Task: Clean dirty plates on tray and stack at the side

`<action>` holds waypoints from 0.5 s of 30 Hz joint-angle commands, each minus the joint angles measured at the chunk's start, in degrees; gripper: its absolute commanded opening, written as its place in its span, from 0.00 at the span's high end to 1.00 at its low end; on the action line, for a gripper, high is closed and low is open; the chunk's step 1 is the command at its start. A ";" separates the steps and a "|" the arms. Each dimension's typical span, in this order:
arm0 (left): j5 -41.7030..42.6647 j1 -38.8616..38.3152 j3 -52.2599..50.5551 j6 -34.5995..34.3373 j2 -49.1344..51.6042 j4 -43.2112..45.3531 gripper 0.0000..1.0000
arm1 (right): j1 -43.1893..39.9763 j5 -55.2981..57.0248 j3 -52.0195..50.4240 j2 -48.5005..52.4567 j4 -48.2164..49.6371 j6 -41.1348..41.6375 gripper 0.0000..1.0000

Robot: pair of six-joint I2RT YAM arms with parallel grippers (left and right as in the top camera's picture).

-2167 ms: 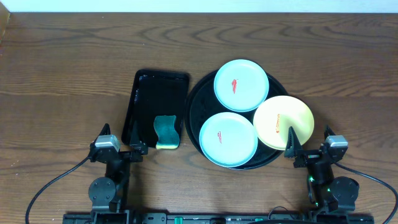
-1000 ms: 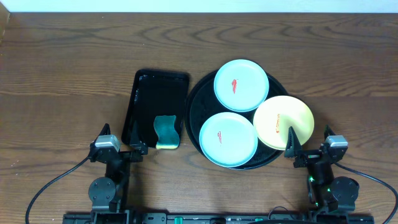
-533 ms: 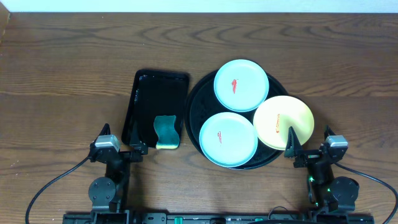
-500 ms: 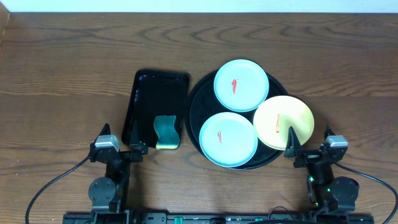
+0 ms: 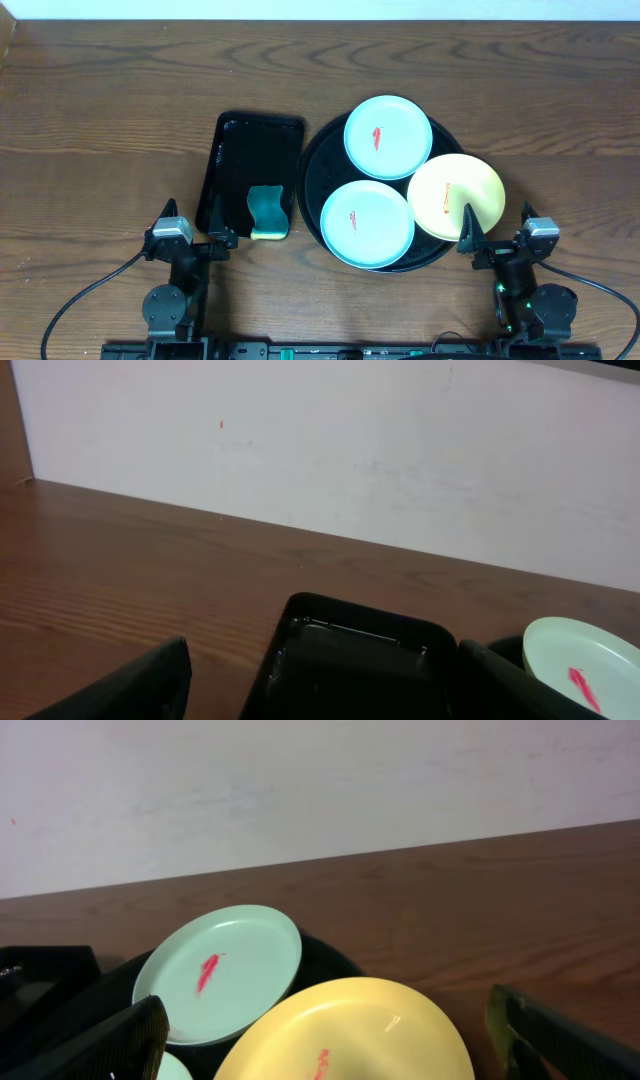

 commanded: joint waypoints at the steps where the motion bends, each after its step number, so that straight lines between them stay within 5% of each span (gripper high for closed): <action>1: -0.70 -0.22 -0.11 0.52 0.04 0.22 0.16 | 0.50 0.37 -0.09 0.09 -0.22 -0.24 0.01; 15: -0.70 -0.22 -0.11 0.55 0.04 0.22 0.16 | 0.50 0.37 -0.09 0.09 -0.22 -0.24 0.01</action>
